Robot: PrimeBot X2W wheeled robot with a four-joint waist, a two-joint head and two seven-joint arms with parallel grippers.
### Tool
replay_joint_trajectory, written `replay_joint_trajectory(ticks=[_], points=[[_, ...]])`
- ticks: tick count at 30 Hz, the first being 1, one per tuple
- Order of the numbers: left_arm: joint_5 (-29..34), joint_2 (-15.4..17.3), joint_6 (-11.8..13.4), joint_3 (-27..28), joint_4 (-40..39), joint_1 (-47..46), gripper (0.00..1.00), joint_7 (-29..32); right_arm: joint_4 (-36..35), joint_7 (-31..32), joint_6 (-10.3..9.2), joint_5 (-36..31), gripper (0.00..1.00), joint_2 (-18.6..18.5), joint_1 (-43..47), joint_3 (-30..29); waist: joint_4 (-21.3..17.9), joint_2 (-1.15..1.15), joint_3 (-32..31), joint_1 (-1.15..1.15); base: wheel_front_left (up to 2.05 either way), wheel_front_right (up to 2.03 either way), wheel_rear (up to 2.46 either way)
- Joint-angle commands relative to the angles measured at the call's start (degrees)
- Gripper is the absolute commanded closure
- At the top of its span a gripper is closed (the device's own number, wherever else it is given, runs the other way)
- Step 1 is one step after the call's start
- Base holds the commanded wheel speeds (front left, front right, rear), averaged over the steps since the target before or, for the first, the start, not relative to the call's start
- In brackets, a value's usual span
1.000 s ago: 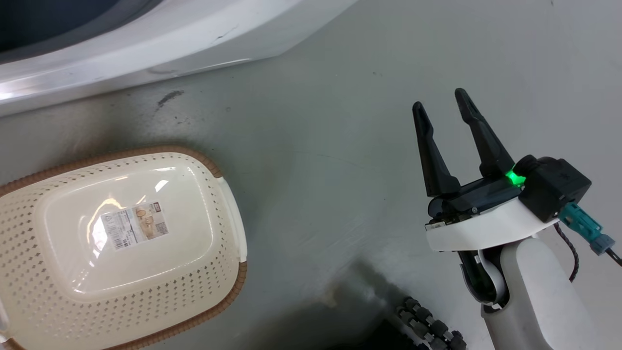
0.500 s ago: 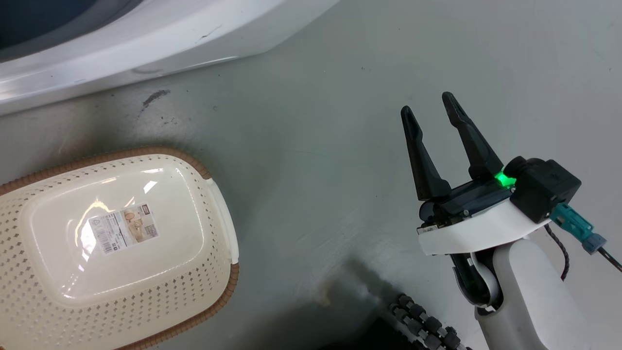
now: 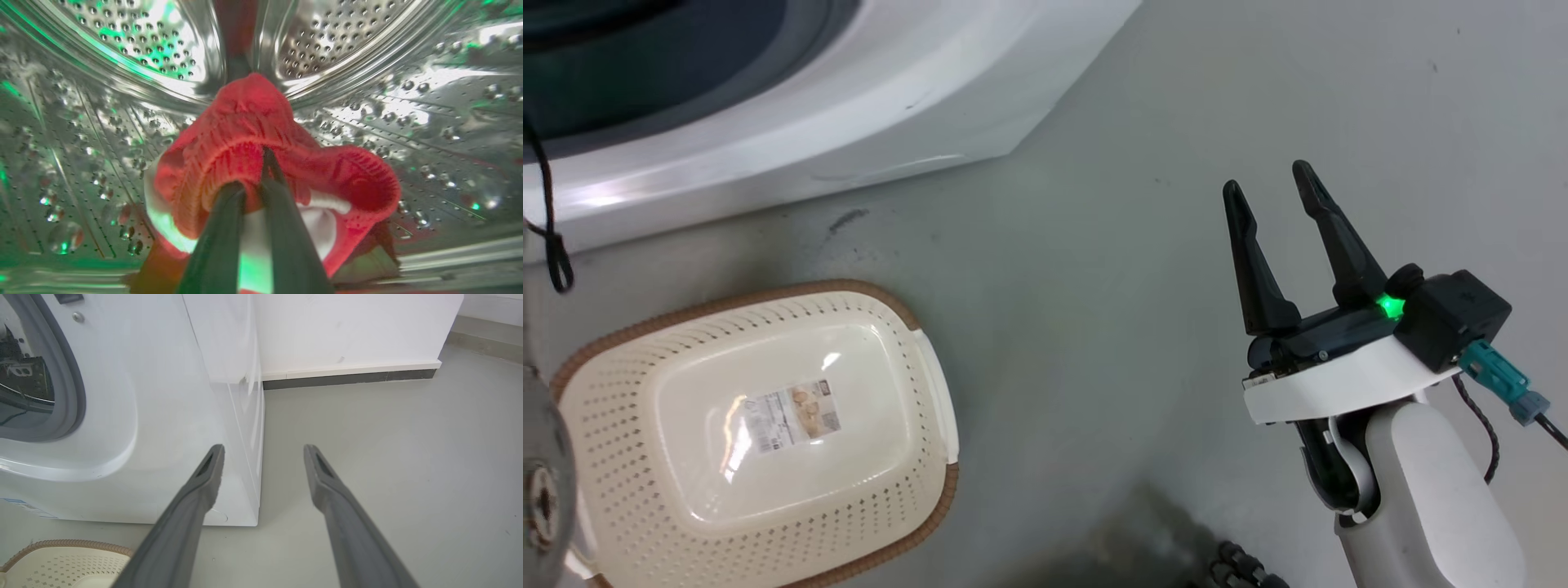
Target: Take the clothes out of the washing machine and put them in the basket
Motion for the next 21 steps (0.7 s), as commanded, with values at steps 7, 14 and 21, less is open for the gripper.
replay_joint_trajectory(ticks=[7,14,21], points=[[-2.57,-3.48,-1.30,0.45,3.22,7.40,1.00,-9.49,1.88,-0.22,-0.04,-2.00,0.00,0.01,3.03,-1.91,4.21,0.00,-9.01,0.00,0.00,0.00,0.00],[-4.80,-6.72,-2.87,0.73,7.31,13.03,1.00,-15.59,3.16,-0.22,-0.04,-3.47,0.00,0.01,5.46,-3.38,6.81,0.00,-15.45,0.00,0.00,0.00,0.00],[-6.35,-9.20,-4.14,1.03,7.28,19.39,1.00,-17.72,4.23,-0.22,-0.04,-4.76,0.00,0.01,8.48,-4.46,8.83,0.00,-21.89,0.00,0.00,0.00,0.00]])
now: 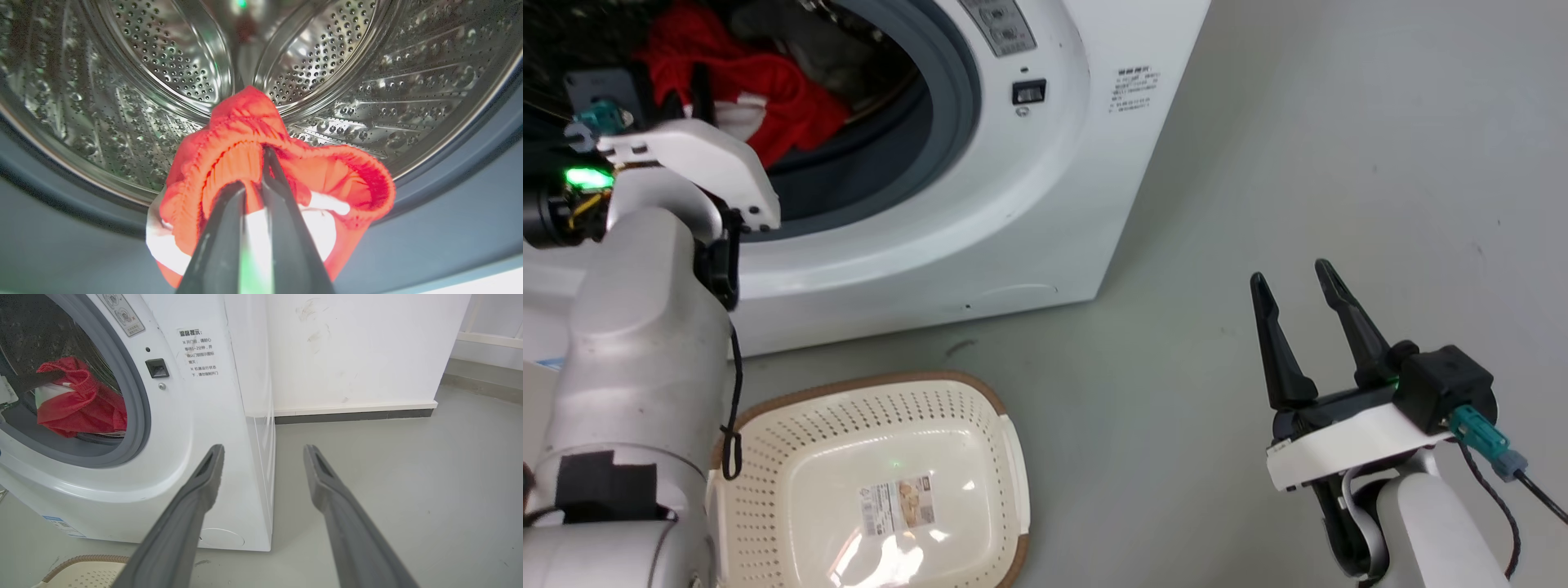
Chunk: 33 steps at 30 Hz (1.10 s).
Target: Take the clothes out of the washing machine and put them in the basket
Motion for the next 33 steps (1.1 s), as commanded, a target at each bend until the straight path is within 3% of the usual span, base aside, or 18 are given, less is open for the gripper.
replay_joint_trajectory(ticks=[1,22,27,33], points=[[-0.35,-0.76,-0.59,0.10,-1.30,2.09,1.00,-0.50,0.36,-0.22,-0.04,-0.69,0.00,-0.03,1.50,-0.53,2.15,0.00,-4.25,0.01,0.00,0.00,0.00],[0.63,-7.21,-3.60,-0.29,-29.46,23.00,1.00,-0.44,1.22,-0.22,-0.04,-2.54,0.00,-0.02,9.04,-4.08,7.98,0.00,-14.85,0.01,0.00,0.00,0.00],[1.11,-8.28,-3.32,-1.83,-36.85,31.43,1.00,-0.44,0.97,-0.09,-0.04,-2.73,0.00,-0.02,10.42,-4.52,9.14,0.00,-16.18,0.01,0.00,0.00,0.00],[0.03,-9.12,-0.93,-1.91,-45.95,44.42,1.00,2.02,-0.21,0.52,-0.03,-3.06,0.00,-0.01,11.12,-4.55,10.34,0.00,-15.91,0.01,0.00,0.00,0.00]])
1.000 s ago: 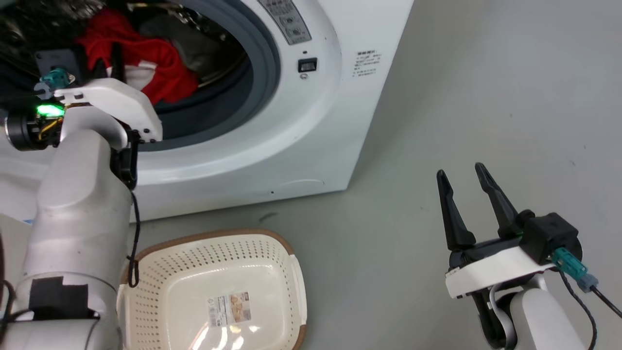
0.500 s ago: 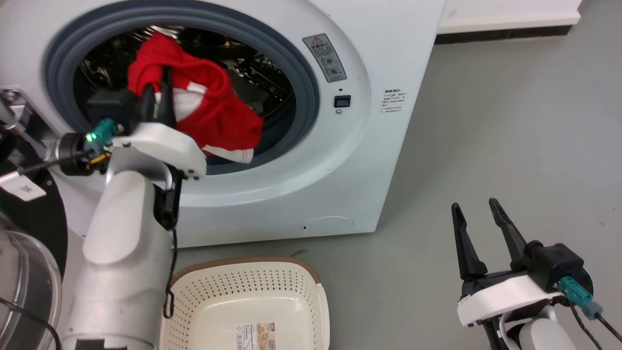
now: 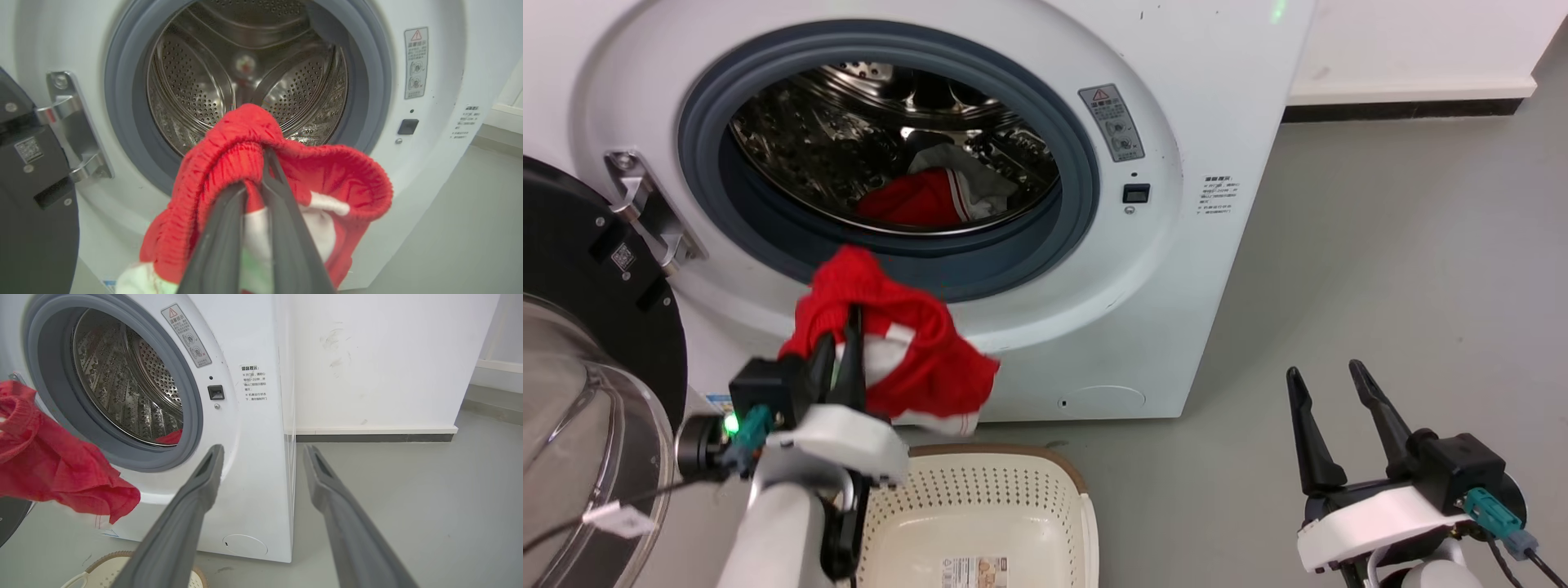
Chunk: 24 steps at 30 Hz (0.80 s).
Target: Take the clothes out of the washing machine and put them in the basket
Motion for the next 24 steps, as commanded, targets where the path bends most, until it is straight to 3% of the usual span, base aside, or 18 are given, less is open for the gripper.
replay_joint_trajectory(ticks=[1,6,11,24], points=[[-0.68,-0.46,0.66,0.13,-2.04,2.79,1.00,0.78,-0.62,0.28,-0.02,-0.24,0.00,0.01,0.23,-0.08,0.45,0.00,0.86,0.01,0.00,0.00,0.00],[-1.70,-1.22,2.25,-0.46,-4.20,8.92,1.00,3.48,-1.79,0.64,-0.02,-0.67,0.00,0.01,-1.21,0.18,1.54,0.00,4.39,0.01,0.00,0.00,0.00],[-3.21,-2.13,3.45,-1.58,0.46,10.94,1.00,4.48,-2.50,0.60,-0.02,-0.53,0.00,0.02,-4.06,1.15,1.18,0.00,10.76,0.01,0.00,0.00,0.00],[-6.33,-2.73,3.08,-1.63,24.32,-5.12,1.00,0.41,-1.79,-0.40,-0.02,0.23,0.00,0.02,-13.54,3.37,-1.34,0.00,28.25,0.01,0.00,0.00,0.00]])
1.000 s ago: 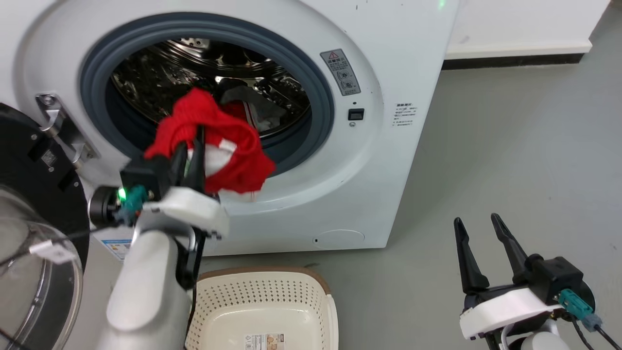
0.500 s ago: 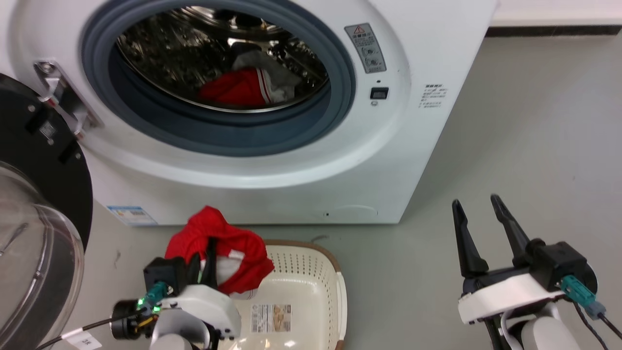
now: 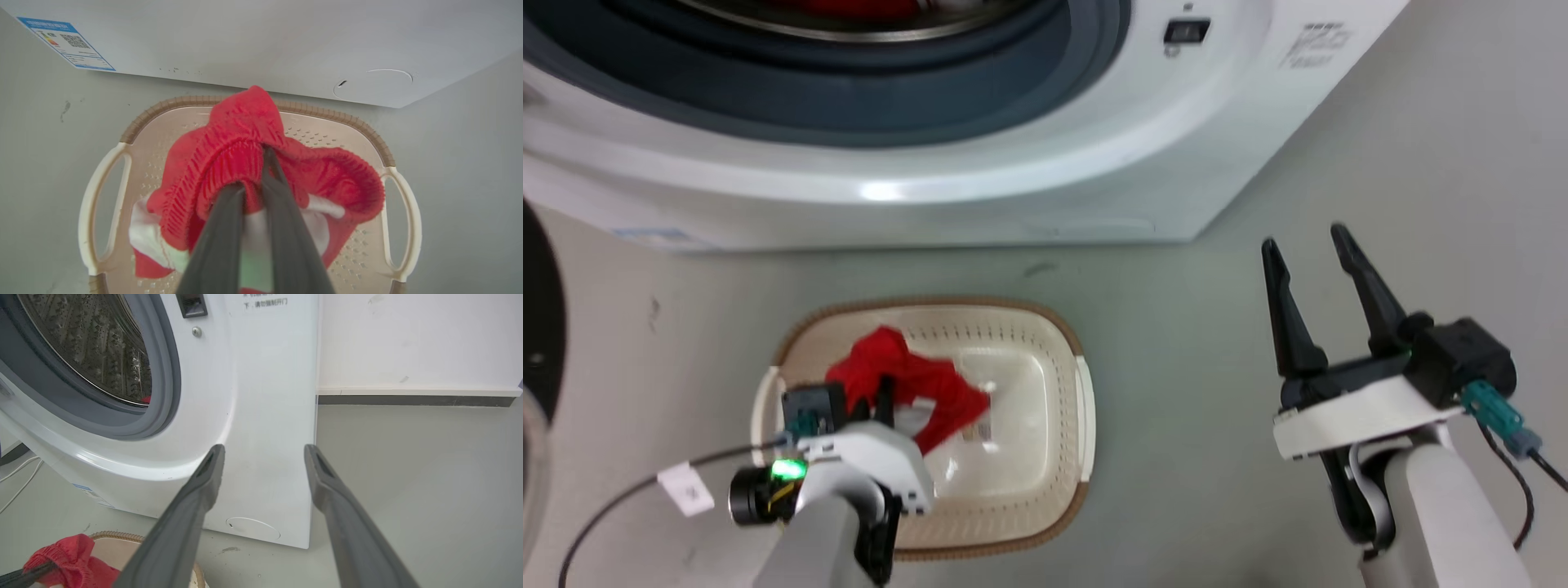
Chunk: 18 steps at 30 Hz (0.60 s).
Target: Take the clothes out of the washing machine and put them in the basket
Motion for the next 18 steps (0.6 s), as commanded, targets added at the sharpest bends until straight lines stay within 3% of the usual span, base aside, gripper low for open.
replay_joint_trajectory(ticks=[1,10,18], points=[[-0.40,0.04,-0.04,0.09,3.25,-3.97,1.00,-0.85,-0.03,-0.30,-0.02,0.32,0.00,0.04,-2.32,0.63,-1.62,0.00,6.90,-0.01,0.00,0.00,0.00],[-0.88,2.15,0.33,1.04,18.47,-16.69,1.00,-2.27,-0.37,-0.51,-0.03,1.53,0.00,0.04,-8.18,3.61,-4.83,0.00,17.84,-0.01,0.00,0.00,0.00],[-1.64,3.73,0.79,1.31,27.24,-21.26,1.00,-1.84,-1.07,-0.49,-0.03,2.53,0.00,0.03,-10.28,5.00,-6.86,0.00,21.50,-0.01,0.00,0.00,0.00]])
